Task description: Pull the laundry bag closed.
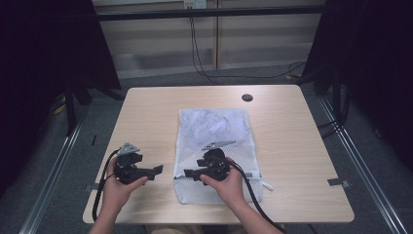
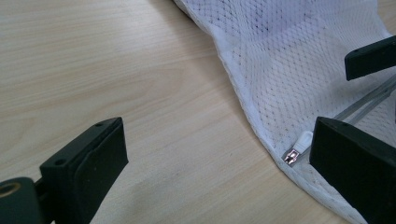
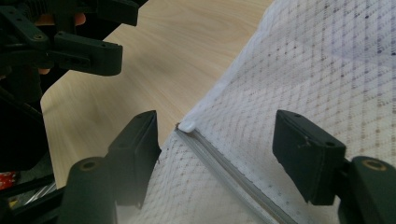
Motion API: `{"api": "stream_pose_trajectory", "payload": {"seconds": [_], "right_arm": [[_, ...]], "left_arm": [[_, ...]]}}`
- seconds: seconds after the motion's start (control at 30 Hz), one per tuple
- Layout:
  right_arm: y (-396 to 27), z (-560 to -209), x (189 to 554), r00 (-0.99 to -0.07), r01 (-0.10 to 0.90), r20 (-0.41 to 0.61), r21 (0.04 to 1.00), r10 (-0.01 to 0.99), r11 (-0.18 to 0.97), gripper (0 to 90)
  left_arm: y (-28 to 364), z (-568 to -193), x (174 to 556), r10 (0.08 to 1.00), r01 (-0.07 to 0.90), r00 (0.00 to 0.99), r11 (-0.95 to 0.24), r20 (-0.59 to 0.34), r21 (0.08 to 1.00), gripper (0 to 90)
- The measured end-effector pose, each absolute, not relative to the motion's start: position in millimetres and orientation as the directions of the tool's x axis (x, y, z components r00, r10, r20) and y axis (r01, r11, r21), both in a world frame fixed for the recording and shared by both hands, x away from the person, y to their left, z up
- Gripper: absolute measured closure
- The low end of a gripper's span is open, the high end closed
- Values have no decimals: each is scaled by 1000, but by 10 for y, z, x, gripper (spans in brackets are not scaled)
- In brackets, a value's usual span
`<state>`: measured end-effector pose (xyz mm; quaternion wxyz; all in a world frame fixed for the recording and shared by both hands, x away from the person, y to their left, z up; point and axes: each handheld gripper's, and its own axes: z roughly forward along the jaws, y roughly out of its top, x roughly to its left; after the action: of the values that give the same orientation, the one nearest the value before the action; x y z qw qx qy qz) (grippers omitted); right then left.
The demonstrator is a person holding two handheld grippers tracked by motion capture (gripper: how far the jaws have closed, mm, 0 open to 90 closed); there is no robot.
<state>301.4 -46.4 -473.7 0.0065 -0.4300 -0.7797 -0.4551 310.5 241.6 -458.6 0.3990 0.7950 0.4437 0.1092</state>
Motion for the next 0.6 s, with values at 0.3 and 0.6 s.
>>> {"api": "stream_pose_trajectory", "payload": {"seconds": [0.3,0.6], "right_arm": [[-370,-4768,3022,-626,694,428,688,652,214,358],[-301,-4794,3040,-617,711,444,667,649,220,397]], "left_arm": [[2441,-4580,3108,795,617,581,-290,-175,731,39],[2440,-4579,3102,793,617,583,-293,-175,730,39]]}}
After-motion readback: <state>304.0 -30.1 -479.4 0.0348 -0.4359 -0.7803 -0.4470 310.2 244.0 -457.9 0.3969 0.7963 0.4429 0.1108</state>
